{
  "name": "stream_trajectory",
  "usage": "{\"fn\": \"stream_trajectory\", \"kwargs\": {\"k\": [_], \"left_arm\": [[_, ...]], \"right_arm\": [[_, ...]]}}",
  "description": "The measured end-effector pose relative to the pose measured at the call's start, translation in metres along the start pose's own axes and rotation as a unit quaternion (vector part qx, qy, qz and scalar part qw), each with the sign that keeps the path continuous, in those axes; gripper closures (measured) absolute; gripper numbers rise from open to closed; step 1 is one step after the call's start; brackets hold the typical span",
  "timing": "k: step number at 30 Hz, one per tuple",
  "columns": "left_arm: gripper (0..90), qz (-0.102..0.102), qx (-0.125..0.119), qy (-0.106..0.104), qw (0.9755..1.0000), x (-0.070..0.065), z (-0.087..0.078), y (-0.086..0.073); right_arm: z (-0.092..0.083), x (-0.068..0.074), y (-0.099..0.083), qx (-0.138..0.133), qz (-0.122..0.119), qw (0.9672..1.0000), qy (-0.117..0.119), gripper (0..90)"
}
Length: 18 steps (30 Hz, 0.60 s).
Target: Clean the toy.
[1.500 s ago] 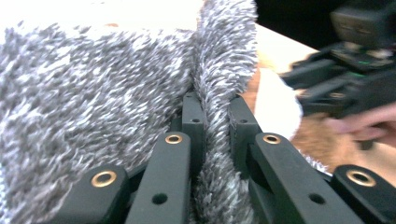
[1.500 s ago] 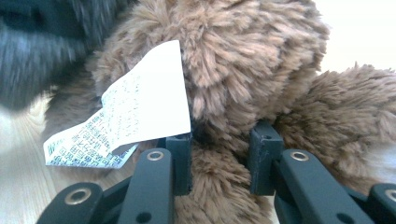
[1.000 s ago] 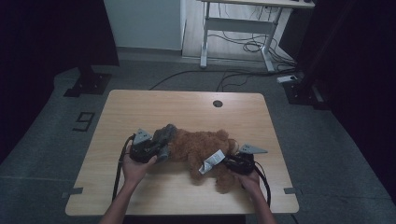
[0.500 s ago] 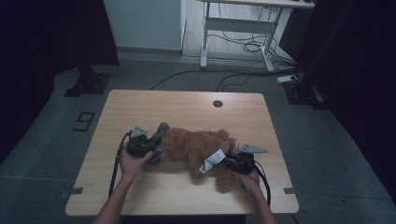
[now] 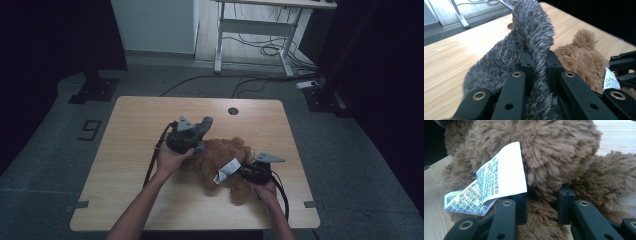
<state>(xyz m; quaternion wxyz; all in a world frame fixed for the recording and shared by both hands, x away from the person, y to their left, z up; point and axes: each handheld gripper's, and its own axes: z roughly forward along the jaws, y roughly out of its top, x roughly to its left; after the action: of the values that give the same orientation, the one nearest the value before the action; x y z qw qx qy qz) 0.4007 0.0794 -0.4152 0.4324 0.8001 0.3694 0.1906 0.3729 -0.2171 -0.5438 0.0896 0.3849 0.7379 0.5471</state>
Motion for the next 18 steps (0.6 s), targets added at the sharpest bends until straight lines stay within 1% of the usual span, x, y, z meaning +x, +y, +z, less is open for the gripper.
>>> {"fn": "stream_trajectory", "kwargs": {"k": [1,2,3,4,5,6,7,8,9,10,11,12,13,15,16,17,18], "left_arm": [[80.1,0.004,0.025,0.007,0.9996,-0.003,0.013,-0.001],[80.1,0.004,0.025,0.007,0.9996,-0.003,0.013,-0.001],[80.0,-0.008,0.051,-0.001,0.9987,0.0,0.024,-0.008],[80.0,-0.008,0.051,-0.001,0.9987,0.0,0.024,-0.008],[79.9,-0.014,0.058,-0.01,0.9981,0.005,0.028,-0.019],[79.9,-0.014,0.058,-0.01,0.9981,0.005,0.028,-0.019],[79.9,-0.014,0.056,-0.01,0.9983,0.007,0.024,-0.023],[79.9,-0.014,0.056,-0.01,0.9983,0.007,0.024,-0.023],[79.8,-0.002,0.058,0.001,0.9983,0.008,0.016,-0.024],[79.8,-0.002,0.058,0.001,0.9983,0.008,0.016,-0.024],[79.8,0.006,0.057,0.017,0.9982,0.009,0.008,-0.025],[79.8,0.006,0.057,0.017,0.9982,0.009,0.008,-0.025],[79.9,0.005,0.051,0.037,0.998,0.015,0.0,-0.027],[80.0,-0.005,0.048,0.049,0.9976,0.024,-0.006,-0.032],[80.0,-0.005,0.048,0.049,0.9976,0.024,-0.006,-0.032],[80.1,-0.017,0.049,0.061,0.9968,0.035,-0.011,-0.04],[80.2,-0.018,0.053,0.067,0.9962,0.039,-0.012,-0.045]], "right_arm": [[0.0,0.0,0.0,0.001,0.0,1.0,0.0,67.1],[0.0,0.0,0.0,0.001,0.0,1.0,0.0,67.1],[0.0,0.0,0.0,0.0,0.0,1.0,0.001,67.2],[0.0,0.0,0.0,0.001,-0.001,1.0,0.001,67.1],[0.0,0.0,-0.001,0.002,-0.002,1.0,0.002,67.2],[0.0,0.0,-0.001,0.002,-0.002,1.0,0.002,67.2],[0.0,0.001,-0.001,0.003,-0.002,1.0,0.005,67.2],[0.0,0.001,-0.001,0.003,-0.002,1.0,0.005,67.2],[0.001,0.002,-0.001,0.005,-0.007,1.0,0.005,67.3],[0.001,0.002,-0.001,0.005,-0.007,1.0,0.005,67.3],[0.002,0.004,-0.001,0.009,-0.007,0.9999,0.005,67.3],[0.002,0.004,-0.001,0.009,-0.007,0.9999,0.005,67.3],[0.002,0.005,-0.001,0.008,-0.009,0.9999,0.003,67.4],[0.002,0.005,-0.002,0.008,-0.007,0.9999,0.003,67.4],[0.002,0.005,-0.002,0.008,-0.007,0.9999,0.003,67.4],[0.002,0.005,-0.002,0.008,-0.006,0.9999,0.003,67.5],[0.002,0.005,-0.002,0.008,-0.007,0.9999,0.003,67.5]]}}
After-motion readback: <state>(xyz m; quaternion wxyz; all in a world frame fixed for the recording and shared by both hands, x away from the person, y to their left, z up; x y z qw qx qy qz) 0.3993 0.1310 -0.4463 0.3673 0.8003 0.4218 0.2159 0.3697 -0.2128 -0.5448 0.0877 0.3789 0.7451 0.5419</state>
